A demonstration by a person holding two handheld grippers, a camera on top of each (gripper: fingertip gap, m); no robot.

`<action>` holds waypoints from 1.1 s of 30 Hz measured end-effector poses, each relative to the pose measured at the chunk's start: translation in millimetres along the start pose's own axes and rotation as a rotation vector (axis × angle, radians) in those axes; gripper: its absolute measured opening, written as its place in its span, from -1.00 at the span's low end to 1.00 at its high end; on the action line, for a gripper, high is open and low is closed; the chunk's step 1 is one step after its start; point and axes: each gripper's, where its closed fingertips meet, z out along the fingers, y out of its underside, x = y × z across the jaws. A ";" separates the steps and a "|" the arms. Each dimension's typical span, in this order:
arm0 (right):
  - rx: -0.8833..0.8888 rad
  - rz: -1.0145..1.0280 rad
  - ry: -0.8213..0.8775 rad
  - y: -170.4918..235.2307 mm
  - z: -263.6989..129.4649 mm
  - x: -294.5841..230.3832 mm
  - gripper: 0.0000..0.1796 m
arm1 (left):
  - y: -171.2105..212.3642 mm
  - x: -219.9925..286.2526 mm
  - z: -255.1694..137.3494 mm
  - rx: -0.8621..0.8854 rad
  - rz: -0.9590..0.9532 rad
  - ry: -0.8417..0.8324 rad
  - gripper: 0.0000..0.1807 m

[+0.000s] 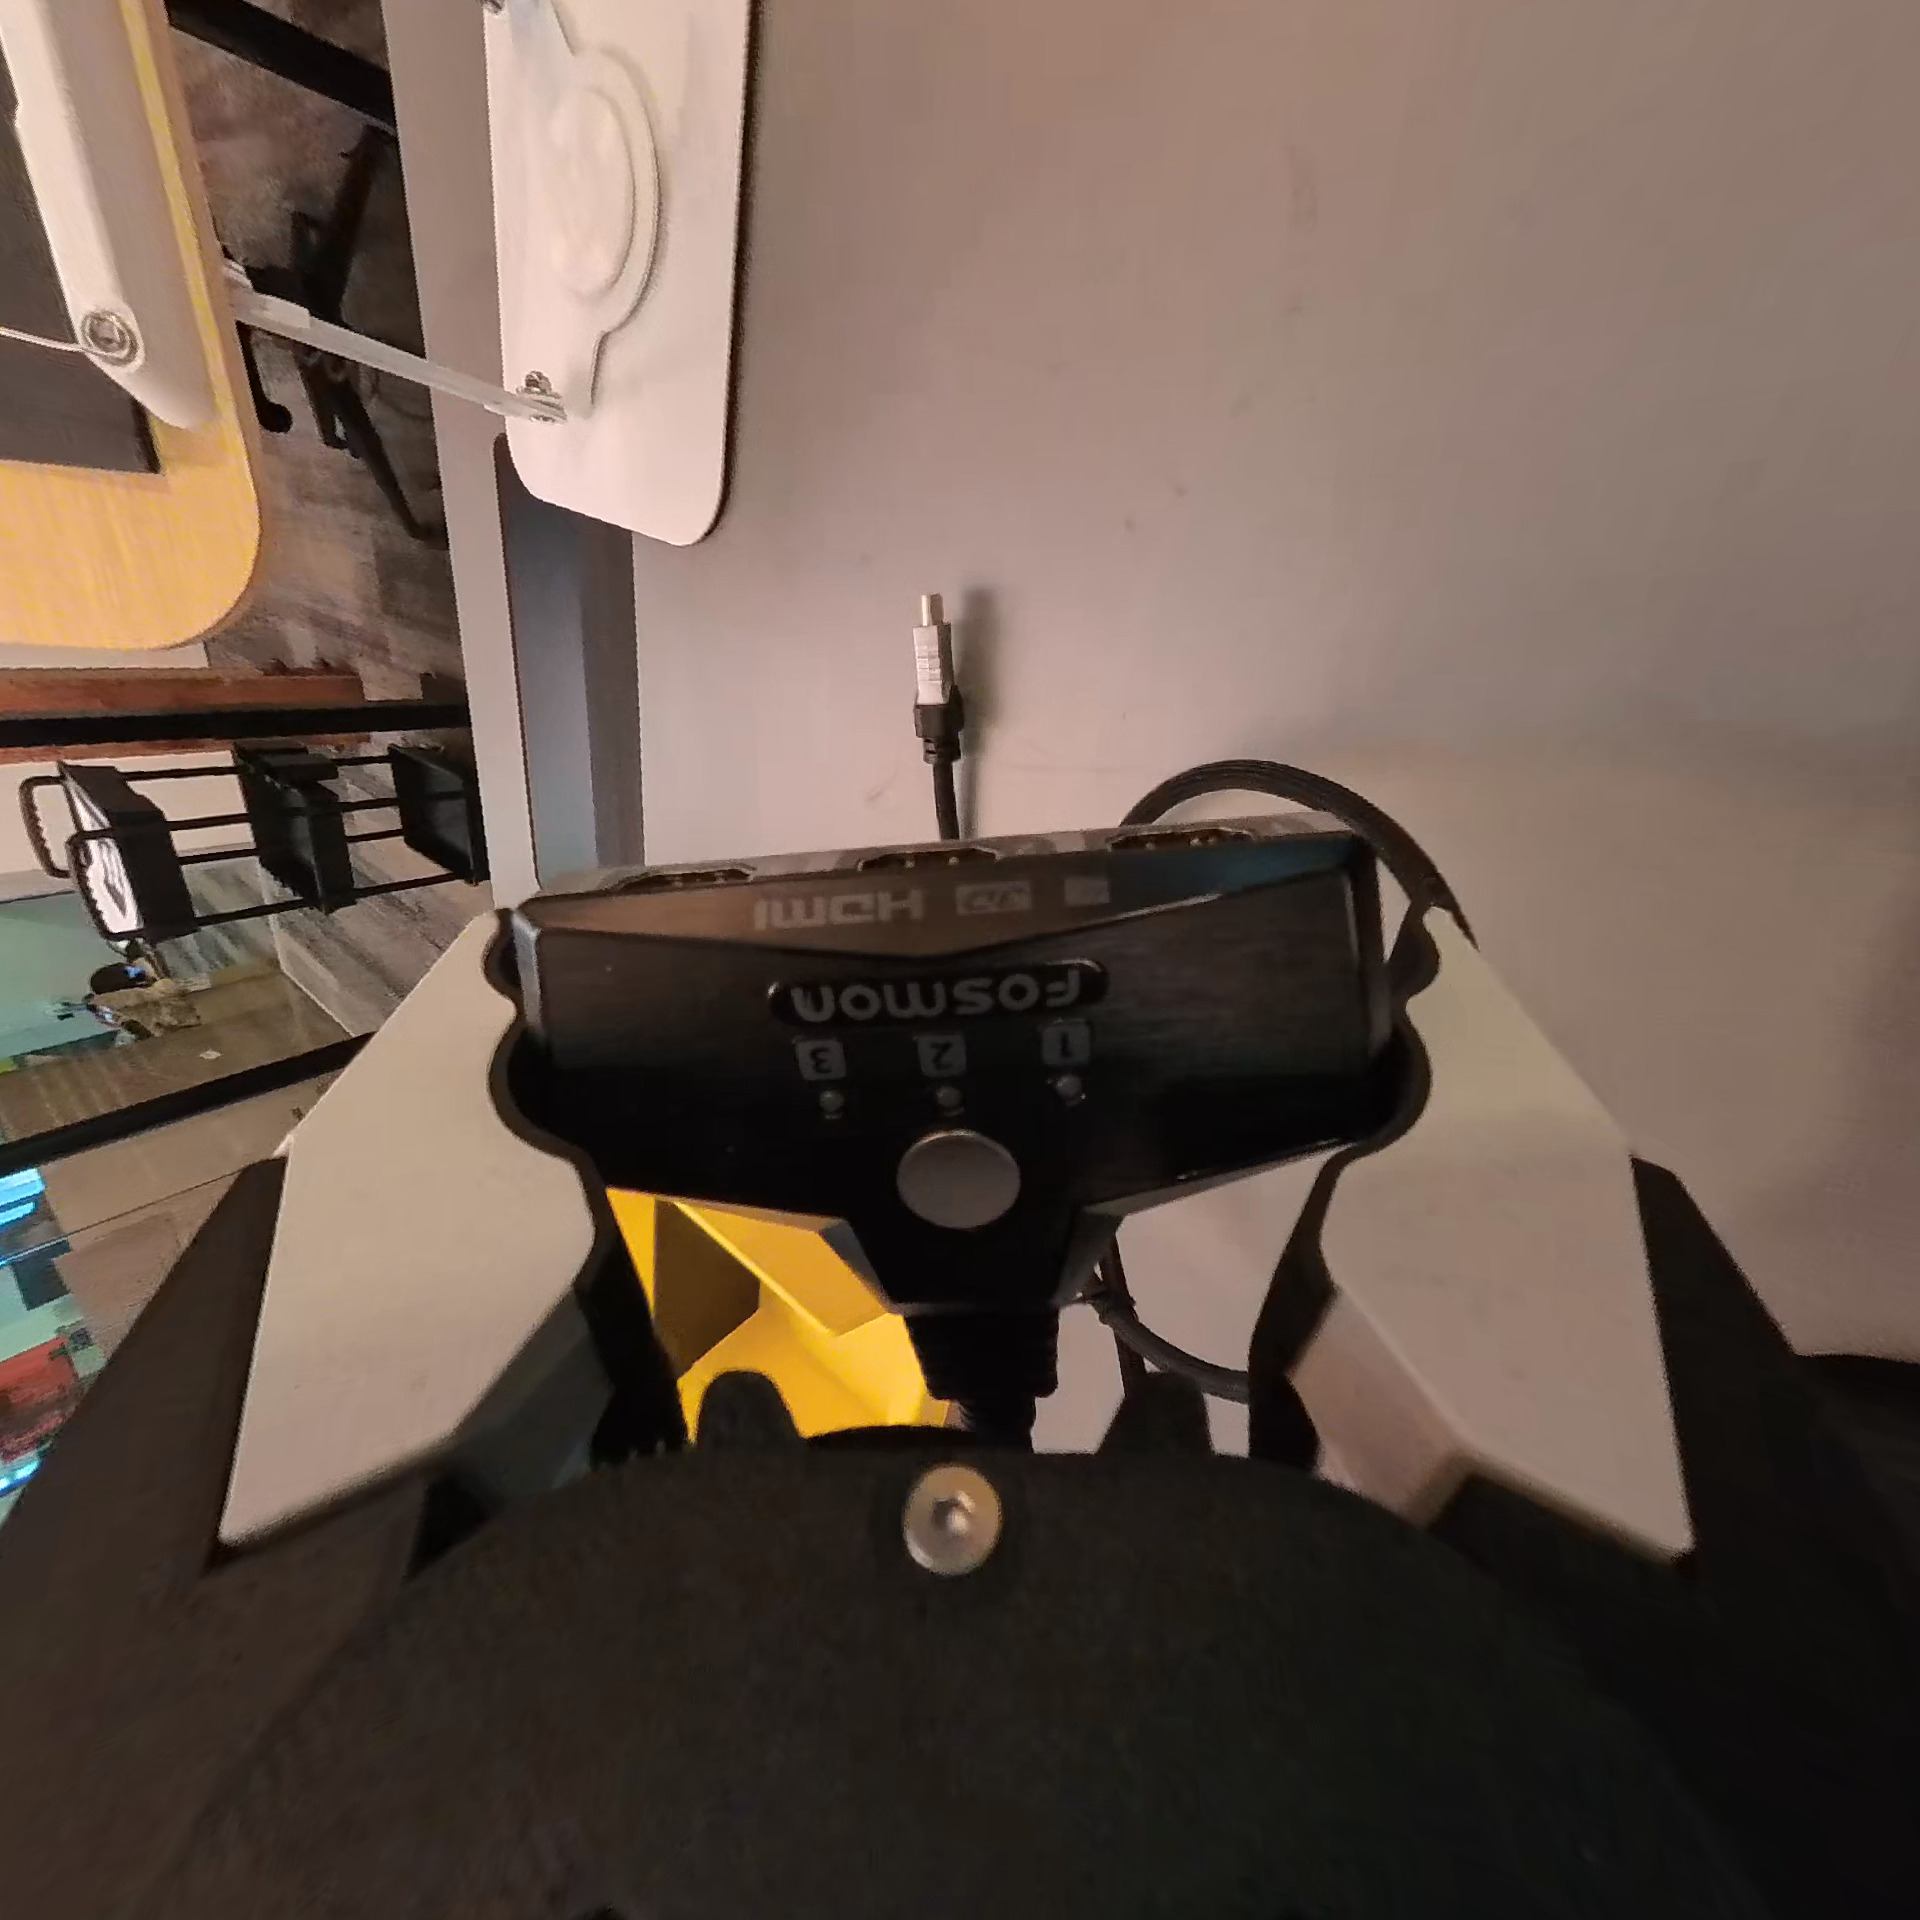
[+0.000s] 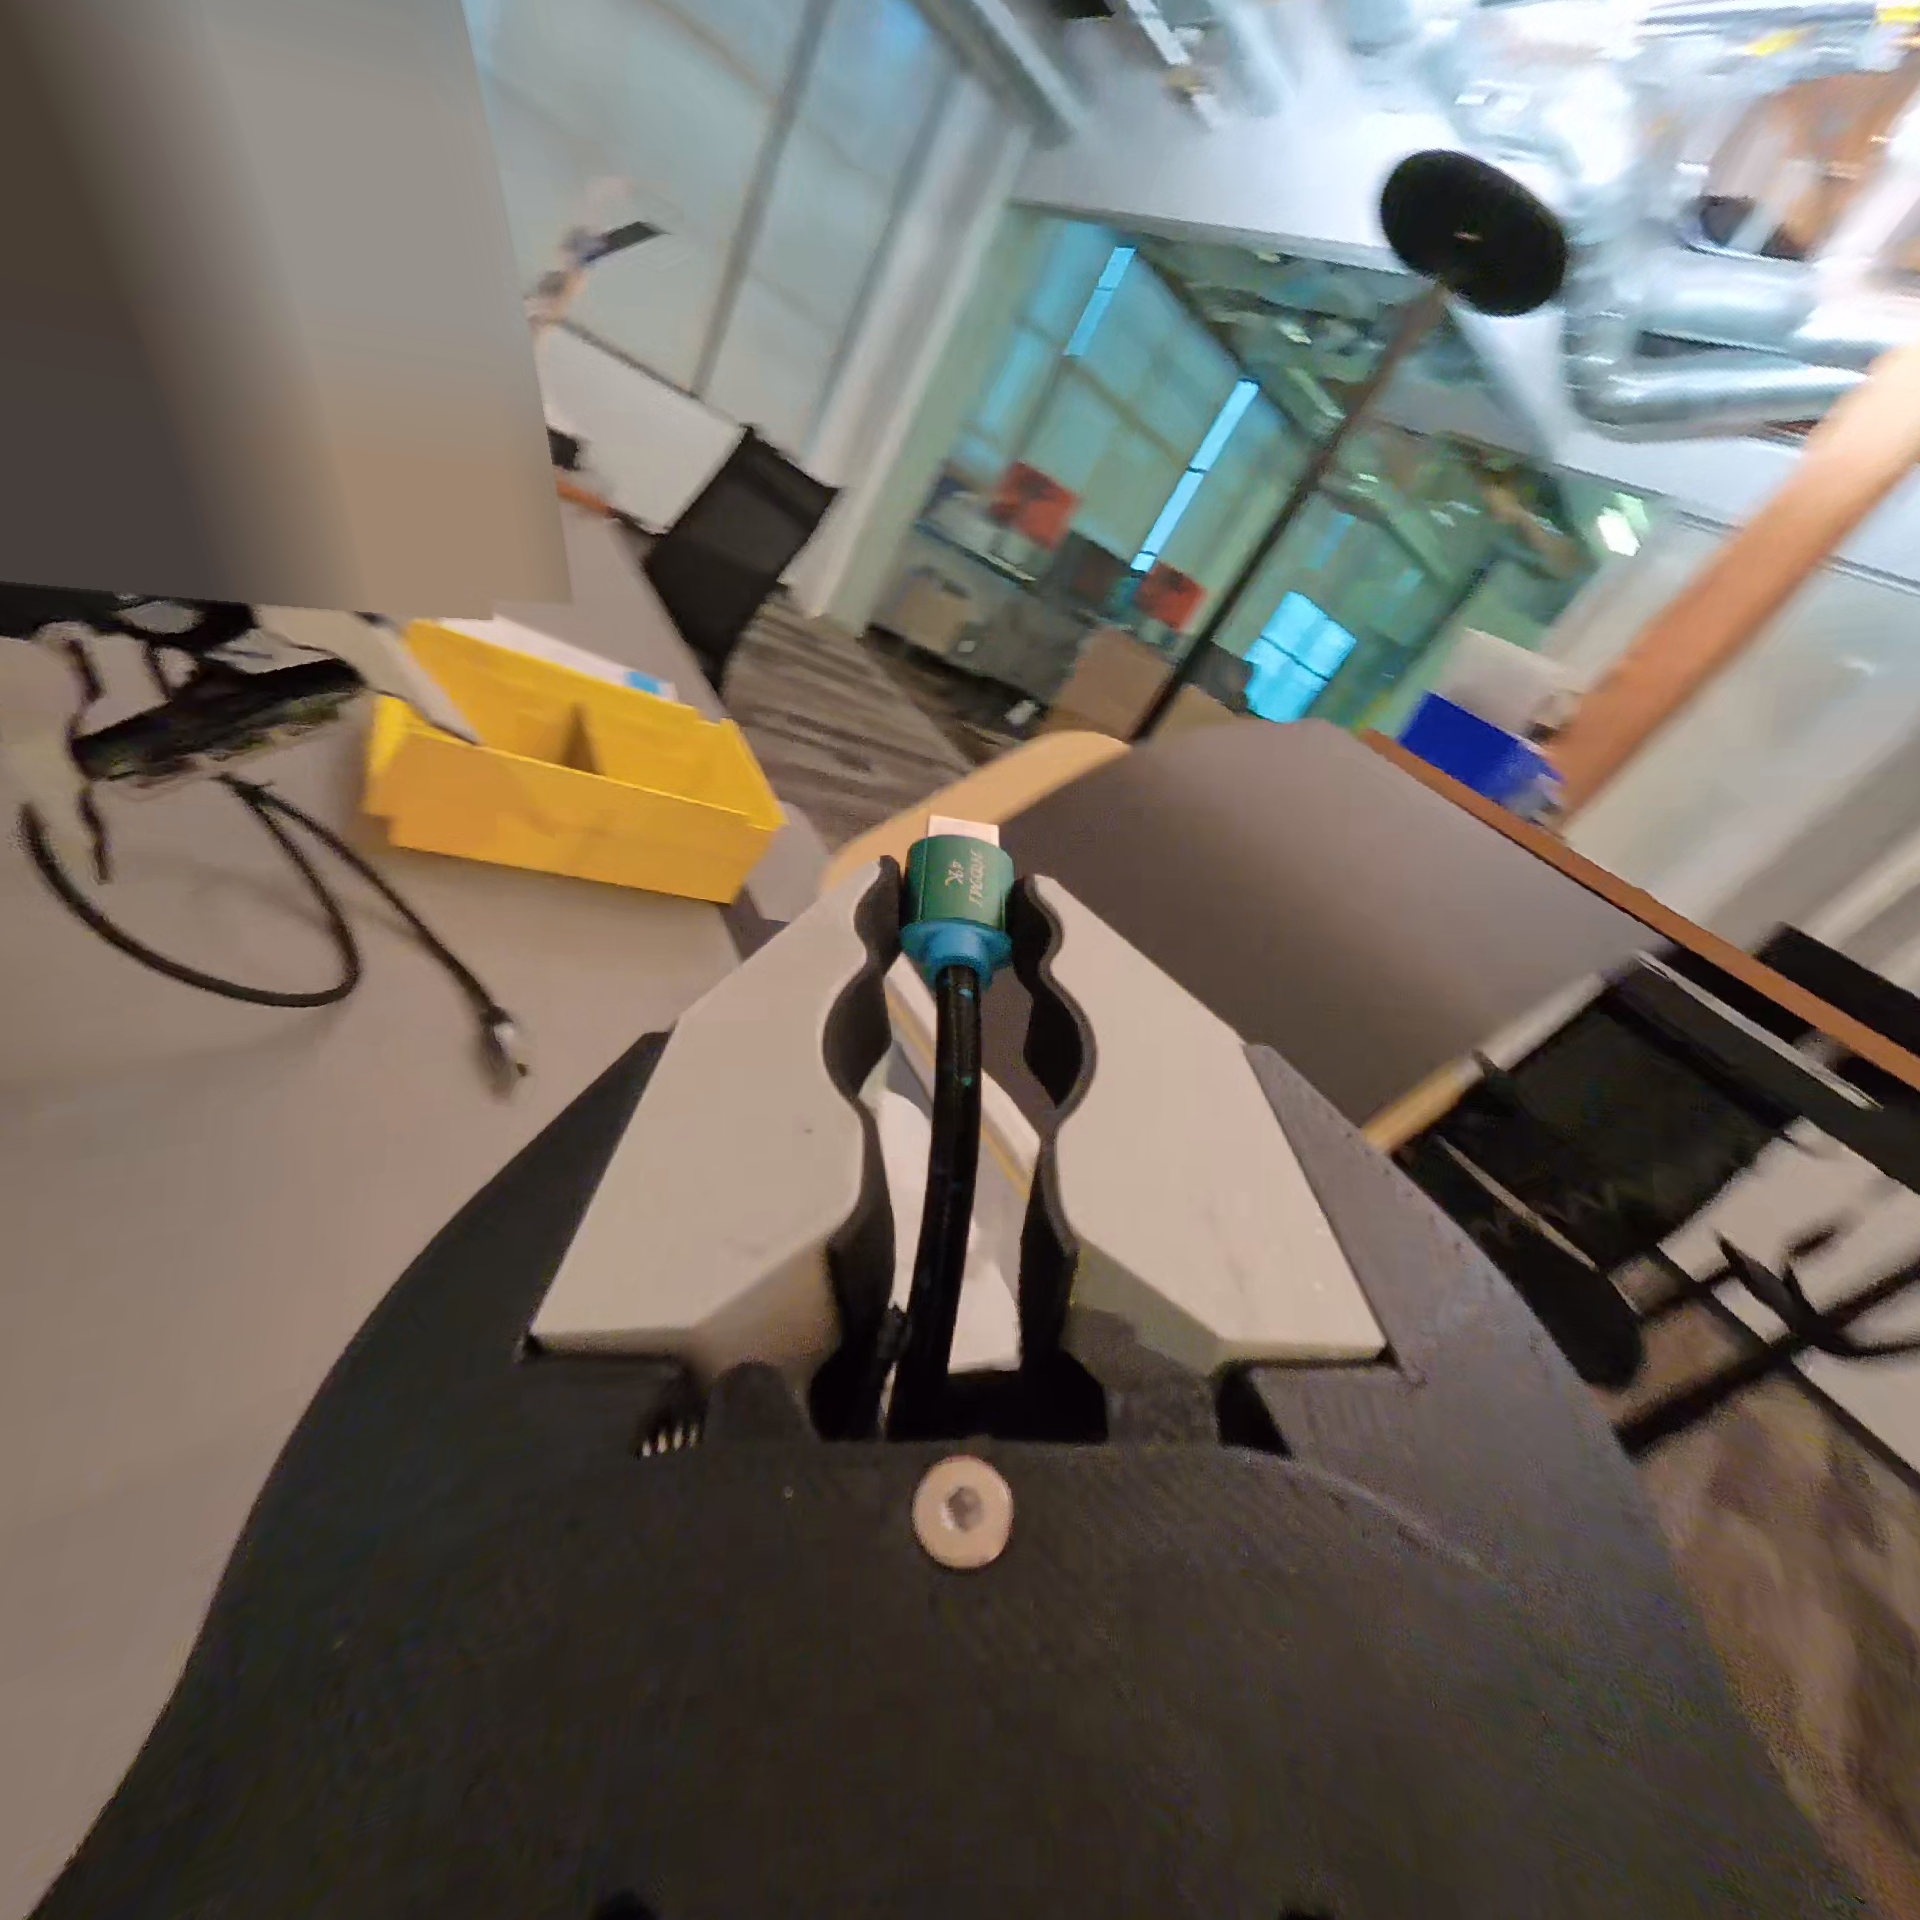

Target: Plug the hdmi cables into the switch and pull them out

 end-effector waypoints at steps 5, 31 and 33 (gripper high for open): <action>-0.043 0.183 0.214 47.8 -73.7 61.7 -0.78 | -4.5 1.8 5.3 -0.010 0.020 0.009 0.69; -0.628 0.642 0.325 252.9 -114.2 65.2 -0.59 | -12.3 16.7 17.0 -0.045 0.062 0.058 0.69; -0.722 0.588 0.336 263.2 -118.9 63.1 -0.44 | -13.0 17.2 17.7 -0.046 0.065 0.060 0.69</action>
